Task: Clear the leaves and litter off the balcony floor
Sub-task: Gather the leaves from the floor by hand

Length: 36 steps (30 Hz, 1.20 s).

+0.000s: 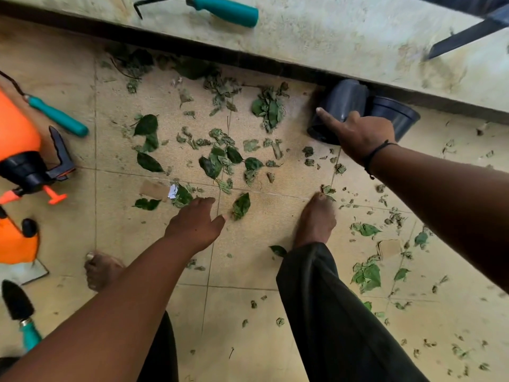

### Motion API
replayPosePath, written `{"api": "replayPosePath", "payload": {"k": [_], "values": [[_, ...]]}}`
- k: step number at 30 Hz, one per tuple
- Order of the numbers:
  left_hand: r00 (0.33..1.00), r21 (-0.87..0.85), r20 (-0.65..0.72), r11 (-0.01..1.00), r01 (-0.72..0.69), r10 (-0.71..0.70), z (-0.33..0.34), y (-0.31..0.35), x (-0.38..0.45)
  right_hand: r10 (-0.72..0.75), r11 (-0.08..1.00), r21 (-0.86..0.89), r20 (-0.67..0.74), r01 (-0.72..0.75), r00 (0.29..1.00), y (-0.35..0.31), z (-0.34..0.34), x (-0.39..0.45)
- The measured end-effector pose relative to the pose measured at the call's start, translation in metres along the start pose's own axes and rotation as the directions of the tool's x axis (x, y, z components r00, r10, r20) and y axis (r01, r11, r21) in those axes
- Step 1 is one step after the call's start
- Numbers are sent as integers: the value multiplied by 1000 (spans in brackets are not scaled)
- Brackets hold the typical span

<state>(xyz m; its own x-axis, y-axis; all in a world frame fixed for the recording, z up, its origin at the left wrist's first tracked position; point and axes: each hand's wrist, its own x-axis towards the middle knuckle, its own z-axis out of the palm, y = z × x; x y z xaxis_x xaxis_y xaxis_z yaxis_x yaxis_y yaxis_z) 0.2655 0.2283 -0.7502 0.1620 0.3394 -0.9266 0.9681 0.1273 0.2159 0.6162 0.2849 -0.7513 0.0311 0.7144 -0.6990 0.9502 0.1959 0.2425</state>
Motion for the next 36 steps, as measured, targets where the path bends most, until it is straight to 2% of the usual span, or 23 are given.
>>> {"api": "replayPosePath", "payload": {"k": [10,17,21,26,28,34,36], "values": [[1000,-3,22,1000,-18,18,6,-1,2,126,986,100,55,-131,991,9,14,-3],[1000,-35,3,999,4,-3,5,-6,1,225,962,164,-11,-221,974,-9,1,-4],[999,-52,6,998,-31,31,7,-7,-5,115,973,209,-88,-95,989,-39,-14,8],[999,-31,19,999,-33,34,7,-16,-3,-100,992,72,-79,106,992,-78,-24,38],[999,-40,18,999,-27,27,4,-20,-1,-96,993,70,-37,99,995,-90,-27,53],[998,-36,-10,998,-58,57,-13,-29,11,7,944,318,259,-92,966,-119,-25,81],[999,-48,-14,997,-53,52,-19,-34,15,40,888,432,263,-155,964,-125,-22,85]]}}
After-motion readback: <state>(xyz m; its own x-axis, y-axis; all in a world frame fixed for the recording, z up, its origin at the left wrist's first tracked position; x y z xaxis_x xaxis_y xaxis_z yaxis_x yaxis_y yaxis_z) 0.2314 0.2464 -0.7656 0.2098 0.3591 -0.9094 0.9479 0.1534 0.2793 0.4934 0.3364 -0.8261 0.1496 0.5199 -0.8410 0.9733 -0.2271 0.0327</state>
